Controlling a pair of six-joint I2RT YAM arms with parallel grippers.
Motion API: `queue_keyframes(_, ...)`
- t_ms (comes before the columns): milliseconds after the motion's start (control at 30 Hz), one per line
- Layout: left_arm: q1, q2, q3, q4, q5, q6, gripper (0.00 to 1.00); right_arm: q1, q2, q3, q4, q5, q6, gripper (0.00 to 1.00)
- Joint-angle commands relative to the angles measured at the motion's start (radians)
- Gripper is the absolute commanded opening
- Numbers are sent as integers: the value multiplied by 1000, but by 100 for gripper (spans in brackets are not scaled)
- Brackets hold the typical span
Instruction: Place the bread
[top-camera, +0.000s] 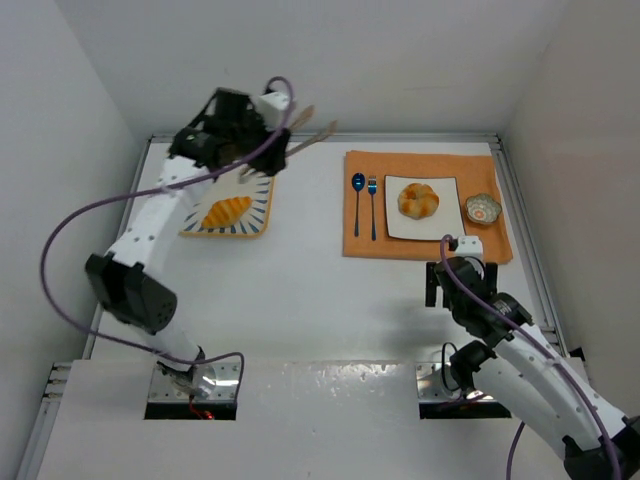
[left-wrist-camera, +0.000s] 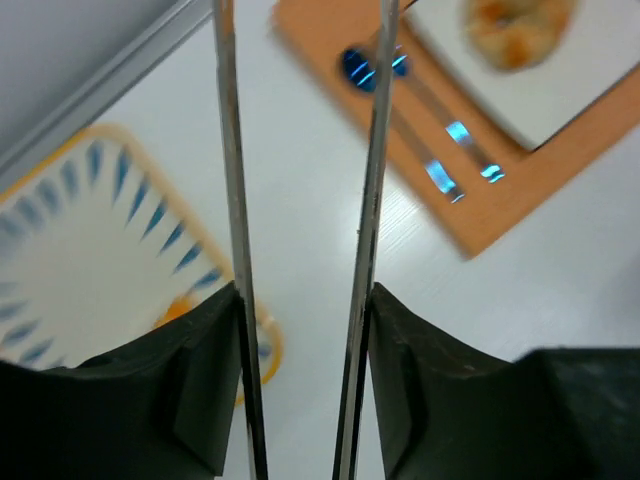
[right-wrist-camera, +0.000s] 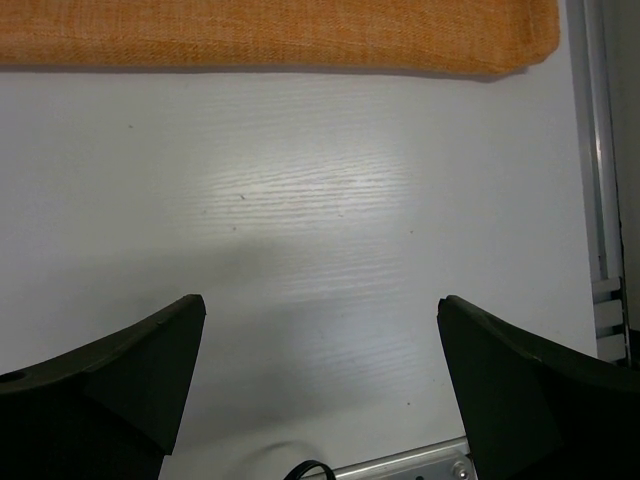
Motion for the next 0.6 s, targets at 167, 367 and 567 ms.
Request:
queue_keyframes(167, 345, -302, -522, -125, -78, 223, 56, 6, 81, 33, 116, -149, -47, 98)
queue_keyframes(367, 548, -293, -596, -116, 48, 257, 56, 11, 134, 62, 101, -183, -58, 98)
queue_keyframes(567, 620, -233, -639, -53, 80, 306, 56, 8, 78, 42, 66, -180, -34, 98)
